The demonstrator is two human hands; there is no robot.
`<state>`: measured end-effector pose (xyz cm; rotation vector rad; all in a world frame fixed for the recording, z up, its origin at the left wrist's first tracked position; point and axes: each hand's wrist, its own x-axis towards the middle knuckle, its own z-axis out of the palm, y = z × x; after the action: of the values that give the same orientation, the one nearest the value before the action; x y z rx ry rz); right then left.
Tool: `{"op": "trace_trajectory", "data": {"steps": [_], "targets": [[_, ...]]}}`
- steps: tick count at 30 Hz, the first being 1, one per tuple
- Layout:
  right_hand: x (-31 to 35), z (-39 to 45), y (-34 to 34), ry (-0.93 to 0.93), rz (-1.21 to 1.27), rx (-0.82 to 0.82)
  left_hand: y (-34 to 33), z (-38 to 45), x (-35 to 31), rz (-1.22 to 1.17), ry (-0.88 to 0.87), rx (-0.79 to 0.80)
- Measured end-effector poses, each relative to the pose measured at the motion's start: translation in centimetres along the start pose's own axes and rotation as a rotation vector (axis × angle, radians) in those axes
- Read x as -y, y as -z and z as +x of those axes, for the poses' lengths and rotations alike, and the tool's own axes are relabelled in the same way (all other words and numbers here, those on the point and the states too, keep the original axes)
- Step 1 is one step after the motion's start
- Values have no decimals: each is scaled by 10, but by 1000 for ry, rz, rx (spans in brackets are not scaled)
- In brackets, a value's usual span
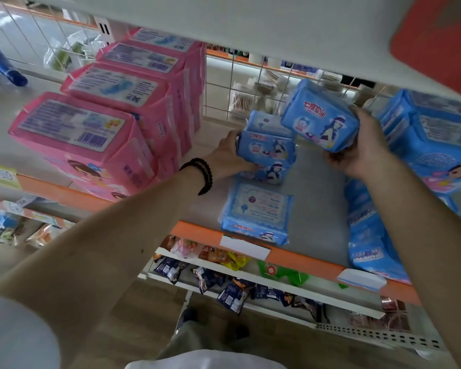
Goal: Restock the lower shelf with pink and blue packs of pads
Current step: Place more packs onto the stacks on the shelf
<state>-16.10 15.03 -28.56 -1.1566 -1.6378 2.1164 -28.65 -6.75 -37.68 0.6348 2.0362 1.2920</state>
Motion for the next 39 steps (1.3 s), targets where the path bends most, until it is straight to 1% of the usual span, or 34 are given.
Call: {"op": "trace_trajectory", "data": {"steps": [2,4,5,7,9,12,17,19,23,26,29,32,35,39], "targets": [[-1,2,-6,-19,-5,5,1,0,-5,-116,30,1],[-2,6,-10,-41,-13,-13,2,4,-9,-242,107,-59],[-4,7,-11,-53,-5,-17,4,5,-11,-222,138,-79],[-7,11,-10,-76,21,-18,7,5,-13,-96,194,-50],[-9,14,-11,-95,13,-22,7,6,-13,-91,213,-13],[-6,16,-13,-112,-6,-22,6,6,-11,-150,157,13],[4,22,-23,-110,-15,14,4,-5,-1,-183,18,66],[9,26,-29,-91,-38,27,5,-11,7,-188,-53,50],[12,35,-43,-90,-129,22,5,-19,25,-117,-188,-2],[4,45,-52,-101,-125,26,1,-18,29,-102,-229,-73],[-3,54,-58,-59,-43,69,-6,-14,26,-7,-248,-154],[-4,60,-62,-18,7,30,-8,-10,22,41,-257,-183],[-5,65,-65,38,-69,-11,-9,-6,22,79,-257,-187],[-12,65,-72,138,-216,-66,-14,-4,21,134,-281,-141]]}}
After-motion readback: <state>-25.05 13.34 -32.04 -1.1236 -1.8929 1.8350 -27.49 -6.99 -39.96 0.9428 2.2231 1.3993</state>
